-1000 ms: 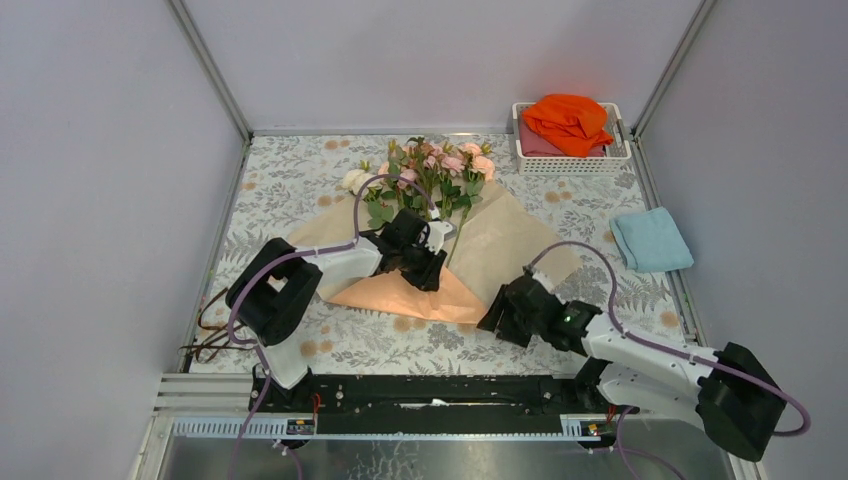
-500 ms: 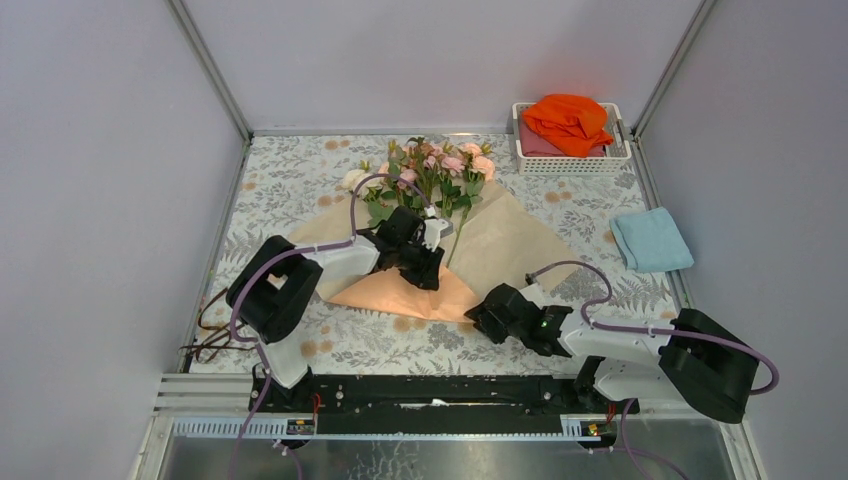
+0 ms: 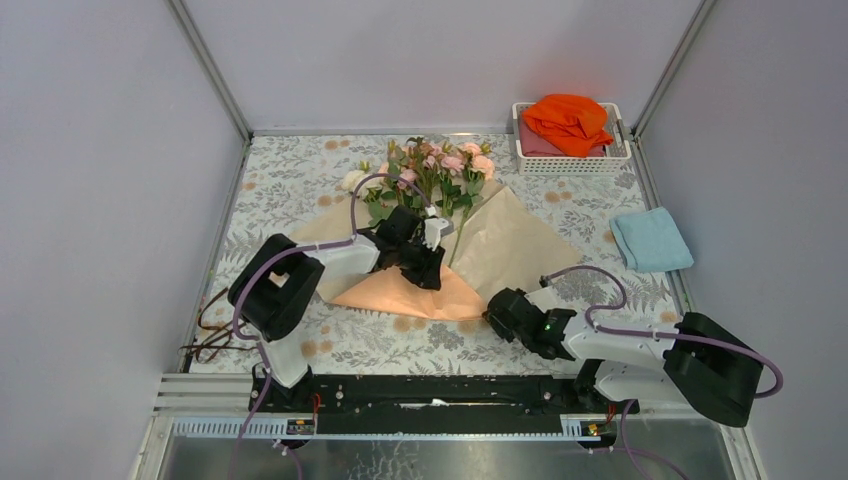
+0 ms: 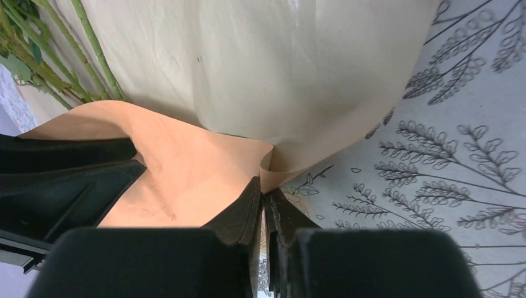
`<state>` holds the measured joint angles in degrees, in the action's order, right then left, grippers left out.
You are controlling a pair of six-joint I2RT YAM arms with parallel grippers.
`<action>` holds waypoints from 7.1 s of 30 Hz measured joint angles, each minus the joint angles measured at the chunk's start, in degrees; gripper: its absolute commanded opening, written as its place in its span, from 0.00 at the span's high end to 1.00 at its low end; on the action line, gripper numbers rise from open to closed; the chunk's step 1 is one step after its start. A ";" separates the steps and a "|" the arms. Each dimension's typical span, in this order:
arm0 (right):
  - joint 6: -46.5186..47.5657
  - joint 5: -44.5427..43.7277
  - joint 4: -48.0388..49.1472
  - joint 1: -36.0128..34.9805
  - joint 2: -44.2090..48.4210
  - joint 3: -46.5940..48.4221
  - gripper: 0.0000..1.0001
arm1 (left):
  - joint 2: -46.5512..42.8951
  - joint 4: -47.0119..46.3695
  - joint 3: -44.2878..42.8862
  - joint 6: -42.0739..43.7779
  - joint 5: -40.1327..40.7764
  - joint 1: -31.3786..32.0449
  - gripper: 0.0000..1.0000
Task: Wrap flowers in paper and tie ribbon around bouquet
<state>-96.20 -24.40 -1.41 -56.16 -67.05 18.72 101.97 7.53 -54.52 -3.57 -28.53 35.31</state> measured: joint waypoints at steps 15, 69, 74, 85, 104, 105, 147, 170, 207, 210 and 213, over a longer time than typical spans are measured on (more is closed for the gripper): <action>25.90 -9.97 -19.12 -0.04 -3.65 18.21 1.00 | 3.58 0.48 -4.66 -0.24 -0.15 1.40 0.52; 81.55 -26.67 -14.14 -14.73 -35.08 41.68 1.00 | 6.01 1.53 -8.07 -3.63 -4.37 -5.95 0.29; 89.92 -22.64 -11.23 -14.73 -39.63 41.97 1.00 | 5.33 4.59 -9.40 -3.34 -9.94 -12.26 0.17; 98.97 -19.91 -12.22 -14.78 -44.74 44.96 1.00 | 3.21 7.56 -16.90 -4.79 -21.86 -31.93 0.02; 102.03 -19.56 -12.24 -14.78 -45.33 45.31 1.00 | 8.76 7.48 -18.03 -9.75 -26.16 -26.95 0.01; 102.09 -19.56 -12.24 -14.78 -45.33 45.31 1.00 | 9.31 7.52 -18.40 -9.81 -25.68 -26.58 0.03; 103.58 20.76 -9.05 -4.98 -19.21 43.08 0.56 | 13.07 10.47 -16.02 -1.81 -9.55 -33.86 1.00; 73.37 35.50 0.85 10.34 -28.96 30.47 0.83 | 11.76 8.31 -13.92 -1.77 -8.50 -33.83 1.00; 55.91 59.04 29.55 41.66 -58.47 53.24 0.33 | 9.49 7.87 -10.69 0.81 -8.37 -33.42 1.00; 52.48 60.13 32.98 40.83 -63.76 58.69 0.62 | 9.49 7.80 -10.58 0.76 -8.31 -33.40 1.00; 49.79 60.48 35.19 40.06 -66.36 59.80 0.89 | 9.03 7.39 -9.90 0.76 -8.28 -33.35 1.00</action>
<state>-46.41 36.07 33.78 -16.10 -133.40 78.52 111.00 14.92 -64.42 -2.81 -36.82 1.96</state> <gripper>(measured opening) 0.303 0.006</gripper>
